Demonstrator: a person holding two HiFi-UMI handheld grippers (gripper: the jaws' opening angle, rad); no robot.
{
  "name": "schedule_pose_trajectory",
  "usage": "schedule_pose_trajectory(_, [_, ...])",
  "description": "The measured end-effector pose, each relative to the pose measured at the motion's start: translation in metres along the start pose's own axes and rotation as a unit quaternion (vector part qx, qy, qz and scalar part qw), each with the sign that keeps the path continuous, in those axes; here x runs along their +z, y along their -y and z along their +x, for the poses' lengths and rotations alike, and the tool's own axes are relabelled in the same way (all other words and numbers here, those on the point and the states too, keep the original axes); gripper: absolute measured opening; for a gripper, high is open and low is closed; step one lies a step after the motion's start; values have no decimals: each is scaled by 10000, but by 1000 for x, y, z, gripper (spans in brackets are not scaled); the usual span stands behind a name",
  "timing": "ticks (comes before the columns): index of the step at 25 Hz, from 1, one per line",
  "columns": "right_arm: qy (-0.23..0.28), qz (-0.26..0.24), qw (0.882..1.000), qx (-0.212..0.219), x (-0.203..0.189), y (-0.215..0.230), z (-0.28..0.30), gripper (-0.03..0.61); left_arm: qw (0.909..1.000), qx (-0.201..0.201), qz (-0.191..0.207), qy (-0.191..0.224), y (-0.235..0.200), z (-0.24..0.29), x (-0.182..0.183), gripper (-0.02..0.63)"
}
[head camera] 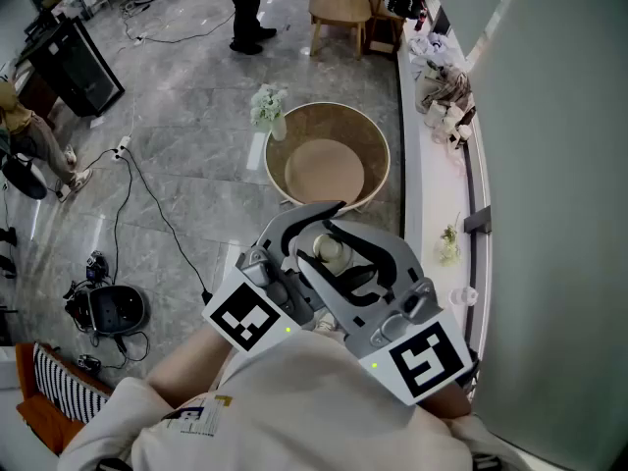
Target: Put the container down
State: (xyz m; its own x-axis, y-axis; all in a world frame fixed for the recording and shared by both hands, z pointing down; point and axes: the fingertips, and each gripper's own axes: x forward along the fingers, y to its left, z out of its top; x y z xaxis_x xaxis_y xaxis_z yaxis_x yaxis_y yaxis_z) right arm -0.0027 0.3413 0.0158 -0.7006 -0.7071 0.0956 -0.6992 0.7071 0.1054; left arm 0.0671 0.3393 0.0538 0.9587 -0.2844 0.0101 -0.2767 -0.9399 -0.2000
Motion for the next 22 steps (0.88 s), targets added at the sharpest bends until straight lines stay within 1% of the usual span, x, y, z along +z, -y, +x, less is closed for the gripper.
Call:
schedule_pose_trajectory(17, [112, 178, 9998, -28, -6, 5, -8, 152, 9999, -40, -59, -155, 9, 9, -9, 353])
schedule_pose_trajectory(22, [57, 218, 9997, -37, -5, 11, -19, 152, 9999, -37, -123, -98, 14, 18, -1, 352])
